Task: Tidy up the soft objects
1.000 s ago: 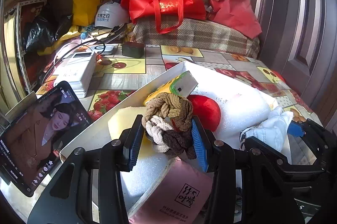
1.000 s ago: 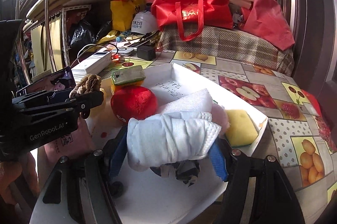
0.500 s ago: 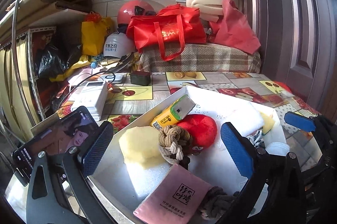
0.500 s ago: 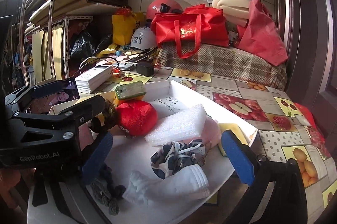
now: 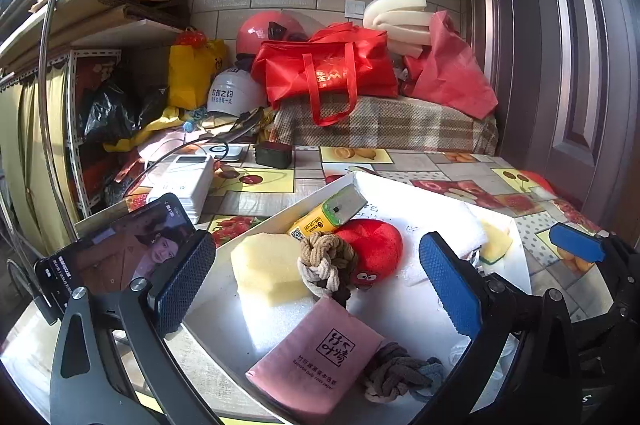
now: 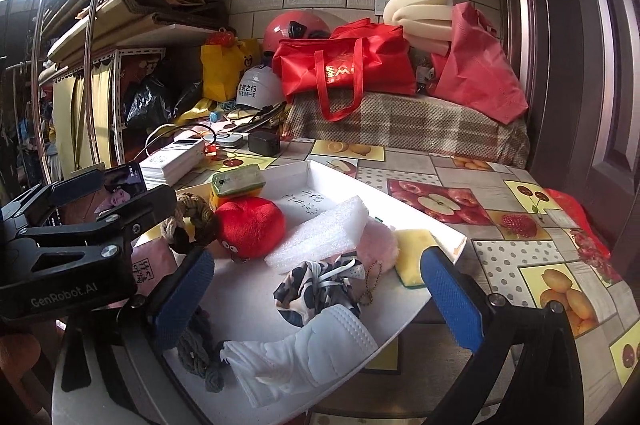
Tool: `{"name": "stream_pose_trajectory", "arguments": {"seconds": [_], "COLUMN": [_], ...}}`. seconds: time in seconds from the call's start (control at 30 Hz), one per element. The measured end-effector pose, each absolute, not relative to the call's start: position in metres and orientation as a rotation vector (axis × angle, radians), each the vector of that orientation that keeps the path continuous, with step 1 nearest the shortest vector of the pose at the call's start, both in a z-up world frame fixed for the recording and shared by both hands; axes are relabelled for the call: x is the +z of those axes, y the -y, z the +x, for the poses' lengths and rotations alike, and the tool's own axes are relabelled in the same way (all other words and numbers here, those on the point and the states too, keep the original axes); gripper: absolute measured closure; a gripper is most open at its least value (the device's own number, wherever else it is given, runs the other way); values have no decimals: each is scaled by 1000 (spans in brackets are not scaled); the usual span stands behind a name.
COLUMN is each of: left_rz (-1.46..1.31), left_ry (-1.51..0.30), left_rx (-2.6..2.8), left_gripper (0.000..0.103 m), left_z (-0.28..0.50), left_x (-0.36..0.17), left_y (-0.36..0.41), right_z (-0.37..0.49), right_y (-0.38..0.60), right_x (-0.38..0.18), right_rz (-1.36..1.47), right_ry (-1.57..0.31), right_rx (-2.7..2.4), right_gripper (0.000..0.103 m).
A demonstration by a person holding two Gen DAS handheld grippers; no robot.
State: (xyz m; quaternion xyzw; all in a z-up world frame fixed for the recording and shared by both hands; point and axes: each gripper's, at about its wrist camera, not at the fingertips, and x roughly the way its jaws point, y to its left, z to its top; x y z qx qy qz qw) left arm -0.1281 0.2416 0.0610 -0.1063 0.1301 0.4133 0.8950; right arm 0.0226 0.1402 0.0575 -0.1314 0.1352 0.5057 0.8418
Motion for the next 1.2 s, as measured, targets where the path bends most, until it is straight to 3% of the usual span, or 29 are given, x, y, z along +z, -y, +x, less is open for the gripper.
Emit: {"name": "stream_pose_trajectory", "arguments": {"seconds": [0.8, 1.03, 1.2], "left_rz": [-137, -80, -30], "left_ry": [-356, -390, -428], "left_rx": [715, 737, 795], "left_gripper": [0, 0, 0], "left_z": [-120, -116, -113], "left_x": [58, 58, 56], "left_y": [-144, -120, -102], "right_z": [33, 33, 13], "right_y": [-24, 25, 71], "right_x": [49, 58, 71], "right_rz": [-193, -85, 10], "right_ry": [-434, -394, -229], "right_rx": [987, 955, 934], "right_gripper": [0, 0, 0]}}
